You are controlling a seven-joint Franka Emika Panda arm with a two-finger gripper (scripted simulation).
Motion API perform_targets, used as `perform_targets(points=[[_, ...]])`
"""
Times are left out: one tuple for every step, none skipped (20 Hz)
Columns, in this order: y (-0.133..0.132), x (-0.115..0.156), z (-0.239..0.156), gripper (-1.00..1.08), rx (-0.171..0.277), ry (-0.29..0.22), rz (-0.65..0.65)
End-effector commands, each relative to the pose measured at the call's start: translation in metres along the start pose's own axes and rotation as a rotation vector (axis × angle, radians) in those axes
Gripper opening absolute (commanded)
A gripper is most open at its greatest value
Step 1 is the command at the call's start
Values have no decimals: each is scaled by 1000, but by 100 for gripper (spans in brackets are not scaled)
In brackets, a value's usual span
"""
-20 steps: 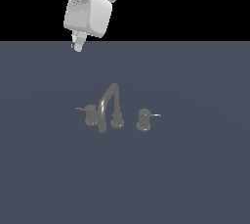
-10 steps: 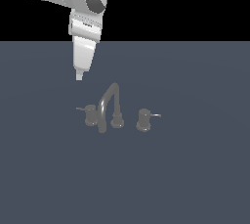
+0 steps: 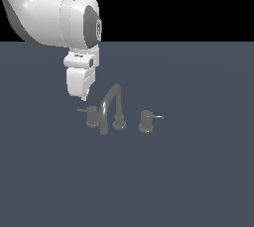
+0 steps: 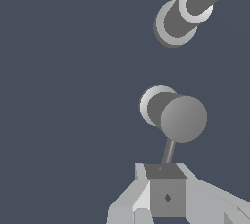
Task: Turn on the faucet by rotating a designated handle.
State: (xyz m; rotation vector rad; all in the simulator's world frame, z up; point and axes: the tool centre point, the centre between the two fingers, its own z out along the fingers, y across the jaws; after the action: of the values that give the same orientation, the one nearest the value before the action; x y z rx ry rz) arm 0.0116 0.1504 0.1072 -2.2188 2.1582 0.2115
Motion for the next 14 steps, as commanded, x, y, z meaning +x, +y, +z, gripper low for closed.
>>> perform_targets(points=[[-6, 2, 13, -100, 18, 34, 58], [-7, 3, 18, -100, 25, 45, 76], [-9, 4, 21, -100, 32, 56, 93], [-10, 5, 25, -100, 38, 66, 109], [-12, 6, 28, -100, 45, 75, 122], [-13, 6, 31, -100, 50, 83, 135], [-14, 7, 33, -100, 56, 91, 146], [-15, 7, 35, -100, 61, 97, 155], [-16, 8, 37, -100, 65, 103, 164], [-17, 8, 38, -100, 69, 108, 171], [-17, 8, 39, -100, 73, 112, 176], [-18, 8, 40, -100, 75, 115, 181], [-18, 9, 41, -100, 77, 117, 184], [-18, 9, 41, -100, 78, 118, 185]])
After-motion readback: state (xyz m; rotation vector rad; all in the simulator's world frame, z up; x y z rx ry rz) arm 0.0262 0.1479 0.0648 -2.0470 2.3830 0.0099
